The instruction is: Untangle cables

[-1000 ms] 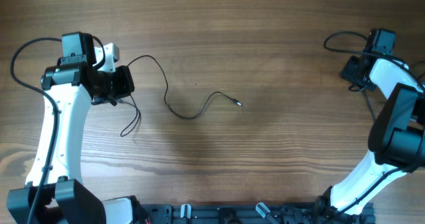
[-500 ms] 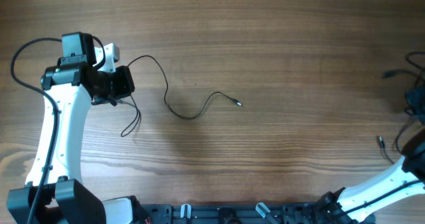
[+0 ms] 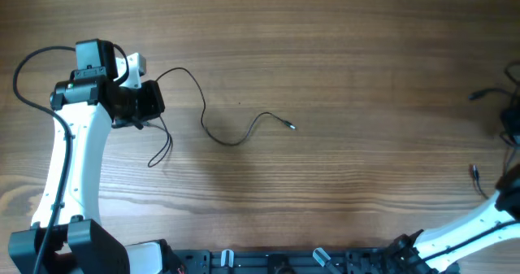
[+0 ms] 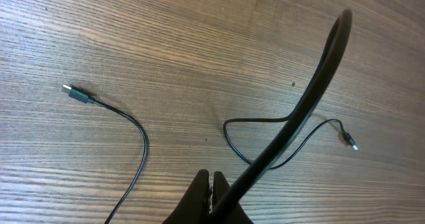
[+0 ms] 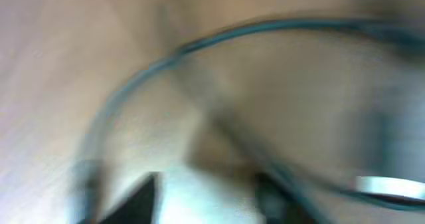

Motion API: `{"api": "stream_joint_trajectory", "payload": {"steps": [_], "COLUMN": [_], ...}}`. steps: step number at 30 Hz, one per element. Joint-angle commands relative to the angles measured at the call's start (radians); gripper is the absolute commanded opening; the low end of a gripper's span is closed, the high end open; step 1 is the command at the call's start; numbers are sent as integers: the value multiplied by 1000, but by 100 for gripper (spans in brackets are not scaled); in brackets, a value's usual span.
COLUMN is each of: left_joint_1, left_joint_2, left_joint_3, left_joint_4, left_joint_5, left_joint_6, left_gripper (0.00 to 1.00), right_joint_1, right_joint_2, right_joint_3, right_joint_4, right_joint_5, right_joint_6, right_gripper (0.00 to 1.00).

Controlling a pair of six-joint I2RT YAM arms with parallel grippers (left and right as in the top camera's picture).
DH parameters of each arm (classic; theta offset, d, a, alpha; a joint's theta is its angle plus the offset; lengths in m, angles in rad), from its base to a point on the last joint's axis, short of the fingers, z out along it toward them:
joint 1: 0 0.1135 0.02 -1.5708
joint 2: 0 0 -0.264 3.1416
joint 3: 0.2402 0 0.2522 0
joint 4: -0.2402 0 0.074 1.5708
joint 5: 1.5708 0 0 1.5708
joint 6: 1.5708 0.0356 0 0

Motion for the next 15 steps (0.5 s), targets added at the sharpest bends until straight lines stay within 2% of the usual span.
{"api": "stream_joint_trajectory", "payload": {"steps": [1,3,6,9,12,13,15], "left_joint_1": [-4,-4,-4,-4,-4,-4,-4], "left_joint_2": [-2,-2,-2,-2,-2,-2,-2], "left_joint_3": [-3,-3,-3,-3,-3,-3,-3], "left_joint_4": [-1,-1,-1,-1,0,1,3], "left_joint_5": [15,15,15,15,15,15,15], "left_joint_6": [13,13,13,13,13,13,13], "left_gripper": [4,4,4,4,4,9,30], "right_joint_1": [211,335,443,507,584,609,667], "right_joint_2": [51,30,-15,-64,-145,-173,-254], "right_joint_3": [16,58,71,71,71,71,71], "right_joint_4": [-44,-69,-89,-117,-186,-208,-262], "right_joint_5": [-96,-89,-89,-46,-3,-6,-68], "right_joint_6": [-154,-158,-163,-226,-352,-390,-488], "right_gripper": [100,100,100,100,100,100,100]}}
